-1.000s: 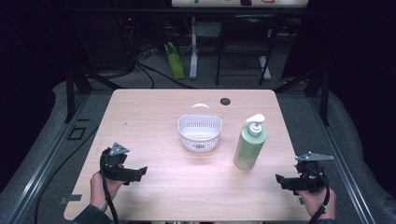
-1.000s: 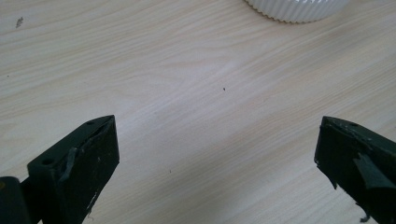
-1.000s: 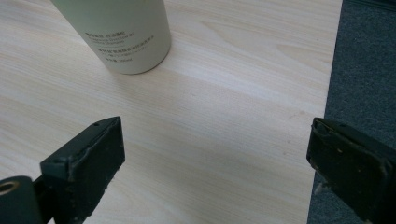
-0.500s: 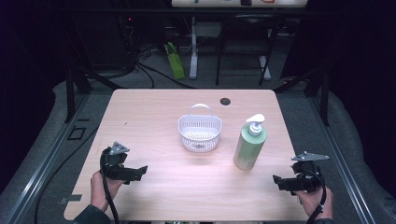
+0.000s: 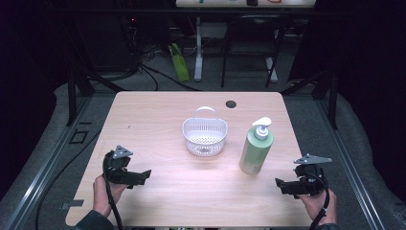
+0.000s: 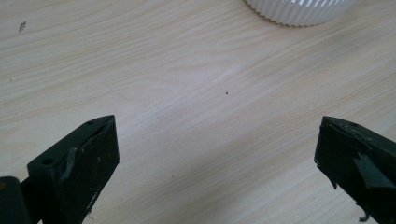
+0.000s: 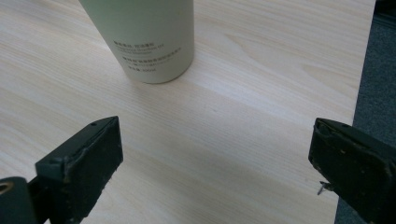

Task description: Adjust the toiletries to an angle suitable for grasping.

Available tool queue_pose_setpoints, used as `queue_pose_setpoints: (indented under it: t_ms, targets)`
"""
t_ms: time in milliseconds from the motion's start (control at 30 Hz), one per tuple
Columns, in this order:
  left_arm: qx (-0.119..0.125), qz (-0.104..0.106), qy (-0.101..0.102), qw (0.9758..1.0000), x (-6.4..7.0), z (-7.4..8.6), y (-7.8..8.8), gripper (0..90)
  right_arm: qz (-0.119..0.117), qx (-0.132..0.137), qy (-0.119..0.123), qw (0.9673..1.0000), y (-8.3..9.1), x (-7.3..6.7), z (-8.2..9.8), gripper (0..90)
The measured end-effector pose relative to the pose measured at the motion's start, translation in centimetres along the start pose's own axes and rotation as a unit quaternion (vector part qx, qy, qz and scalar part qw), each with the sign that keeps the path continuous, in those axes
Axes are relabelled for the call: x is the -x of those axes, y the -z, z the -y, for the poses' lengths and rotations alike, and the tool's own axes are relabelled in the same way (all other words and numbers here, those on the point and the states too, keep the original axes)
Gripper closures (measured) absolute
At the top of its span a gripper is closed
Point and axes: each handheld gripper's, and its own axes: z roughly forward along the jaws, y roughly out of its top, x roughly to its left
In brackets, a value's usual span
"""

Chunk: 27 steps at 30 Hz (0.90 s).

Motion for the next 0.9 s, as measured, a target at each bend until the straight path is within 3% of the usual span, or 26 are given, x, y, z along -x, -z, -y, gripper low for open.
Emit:
queue_pose_setpoints:
  t_ms: [533,900]
  targets:
    - [0.002,0.001,-0.005,1.0000,0.3,-0.2,-0.1,0.0,-0.018,0.046,0.024,0.9985,0.3,-1.8,-2.3,2.6]
    - [0.004,-0.002,-0.008,1.0000,0.3,-0.1,0.1,0.0,-0.025,0.104,0.034,0.9936,0.3,-3.3,-6.1,2.6]
